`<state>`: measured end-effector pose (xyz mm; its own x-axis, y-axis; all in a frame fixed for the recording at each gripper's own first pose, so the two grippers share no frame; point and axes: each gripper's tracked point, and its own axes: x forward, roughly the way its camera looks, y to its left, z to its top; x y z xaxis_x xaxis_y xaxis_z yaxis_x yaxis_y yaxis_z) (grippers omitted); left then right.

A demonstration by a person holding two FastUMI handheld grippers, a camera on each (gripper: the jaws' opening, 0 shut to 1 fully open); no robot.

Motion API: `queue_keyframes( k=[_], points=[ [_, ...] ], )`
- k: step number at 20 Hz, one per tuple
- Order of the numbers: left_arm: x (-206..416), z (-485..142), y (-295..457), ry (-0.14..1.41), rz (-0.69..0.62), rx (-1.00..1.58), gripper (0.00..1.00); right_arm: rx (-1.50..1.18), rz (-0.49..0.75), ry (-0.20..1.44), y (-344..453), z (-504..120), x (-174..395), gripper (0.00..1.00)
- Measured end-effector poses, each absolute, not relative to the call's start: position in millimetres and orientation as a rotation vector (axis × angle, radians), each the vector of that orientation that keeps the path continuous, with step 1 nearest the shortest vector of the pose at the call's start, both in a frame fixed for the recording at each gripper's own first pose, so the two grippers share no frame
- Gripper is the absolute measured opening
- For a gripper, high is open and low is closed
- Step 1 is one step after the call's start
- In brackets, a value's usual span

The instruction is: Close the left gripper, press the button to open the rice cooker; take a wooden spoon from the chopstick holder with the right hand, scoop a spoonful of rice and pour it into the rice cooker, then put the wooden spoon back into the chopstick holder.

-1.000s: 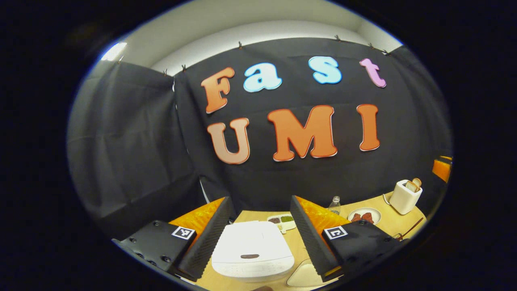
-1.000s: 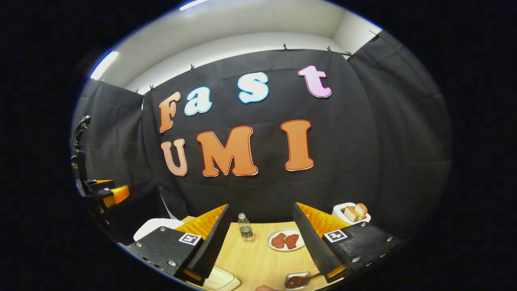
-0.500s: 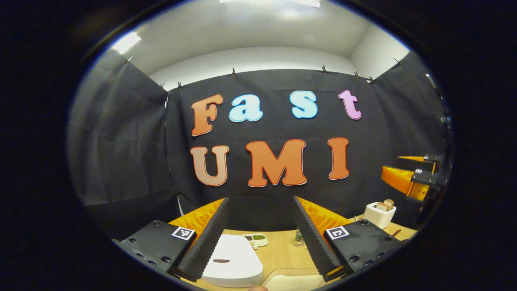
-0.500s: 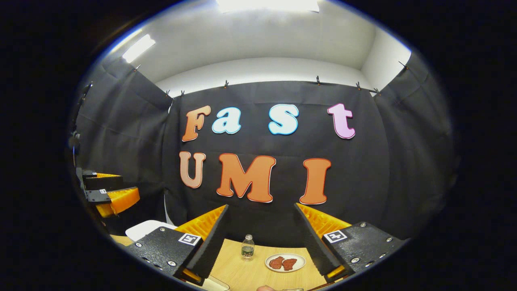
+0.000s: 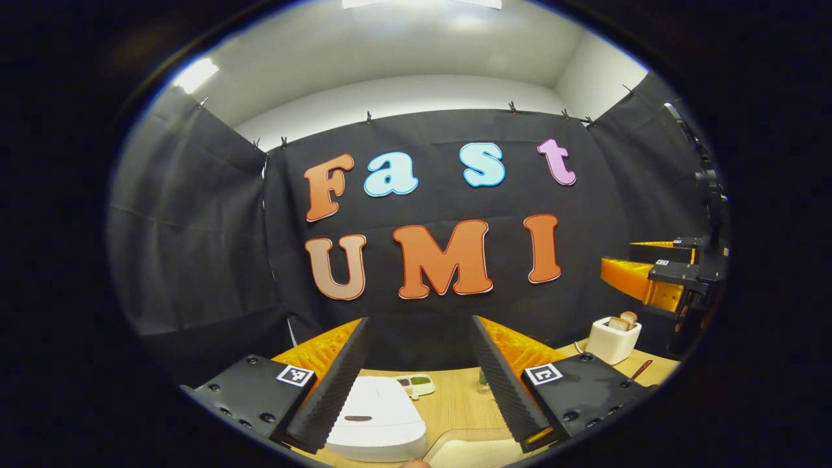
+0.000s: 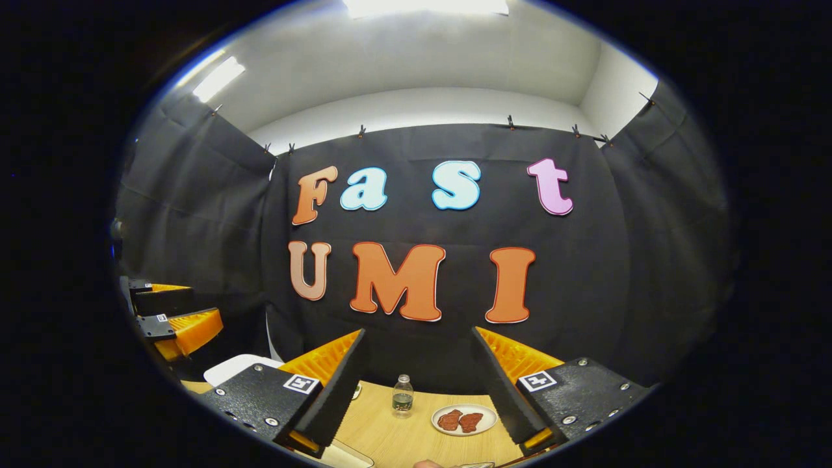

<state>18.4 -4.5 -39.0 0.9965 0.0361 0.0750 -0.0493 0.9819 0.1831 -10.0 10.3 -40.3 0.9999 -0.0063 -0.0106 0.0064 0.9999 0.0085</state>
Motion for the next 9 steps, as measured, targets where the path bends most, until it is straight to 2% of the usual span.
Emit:
queue_keyframes(
  k=[2,6,8,9],
  points=[
    [19.5,-37.3,-2.9,-0.077,0.048,0.18,0.99,0.008,0.0,0.009,10.8,-41.7,-9.6,0.99],
    [25.3,-40.0,1.2,-0.08,0.053,0.183,1.0,0.023,0.03,0.017,16.7,-48.0,-8.8,0.96],
    [24.1,-37.2,3.6,-0.083,0.061,0.18,1.0,0.029,0.035,0.023,18.4,-50.2,-6.8,0.99],
    [23.5,-36.8,4.7,-0.082,0.065,0.174,1.0,0.027,0.033,0.025,18.5,-50.7,-6.5,0.96]
  ],
)
